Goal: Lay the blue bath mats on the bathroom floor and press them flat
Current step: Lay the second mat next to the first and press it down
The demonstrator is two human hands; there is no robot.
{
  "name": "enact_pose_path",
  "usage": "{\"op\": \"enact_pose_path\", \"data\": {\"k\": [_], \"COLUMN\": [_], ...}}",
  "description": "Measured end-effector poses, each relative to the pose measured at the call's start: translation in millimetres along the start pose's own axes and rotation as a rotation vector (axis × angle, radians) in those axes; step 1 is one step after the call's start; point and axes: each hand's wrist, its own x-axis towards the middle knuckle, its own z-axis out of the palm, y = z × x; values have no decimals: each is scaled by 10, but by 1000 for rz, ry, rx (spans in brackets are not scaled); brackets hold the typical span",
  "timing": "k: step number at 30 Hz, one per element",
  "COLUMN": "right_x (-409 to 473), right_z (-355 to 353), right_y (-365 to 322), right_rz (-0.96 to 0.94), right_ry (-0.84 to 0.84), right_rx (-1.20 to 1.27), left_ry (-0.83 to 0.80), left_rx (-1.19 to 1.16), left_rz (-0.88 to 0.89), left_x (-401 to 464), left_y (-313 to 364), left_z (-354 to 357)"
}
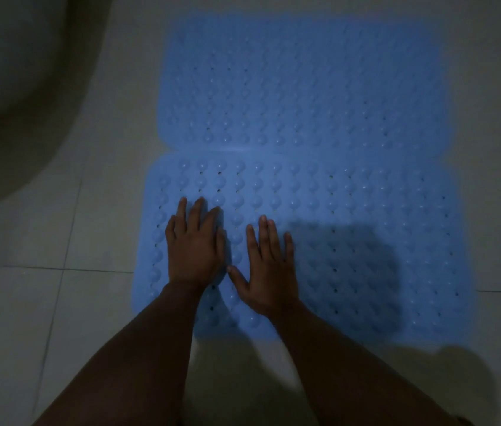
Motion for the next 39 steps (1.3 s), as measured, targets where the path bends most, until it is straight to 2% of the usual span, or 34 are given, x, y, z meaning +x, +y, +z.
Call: {"op": "enact_pose_path", "data": {"k": [3,7,12,18,29,36,39], "right_x": [114,492,959,1152,963,732,683], "right_z": [-70,-387,-745,-829,-660,-598,-585], "right_y": [55,233,465,611,668,552,367], "right_rz": [-12,-37,19,29,15,-6,-19], "right_ry": [96,308,408,377,280,259,191], "right_rx": [54,115,112,197,225,177,166], "left_ry": [-5,-78,-98,-90,-206,-321,-240], "left_rx": [3,10,58,106,145,-26,-90], "left_rz": [30,175,220,204,178,145,164], "left_x": [-19,-129,-275,-265,-272,-215,-84], "left_y": [8,108,328,364,349,371,197], "left_z": [16,115,272,307,328,136,-87]}}
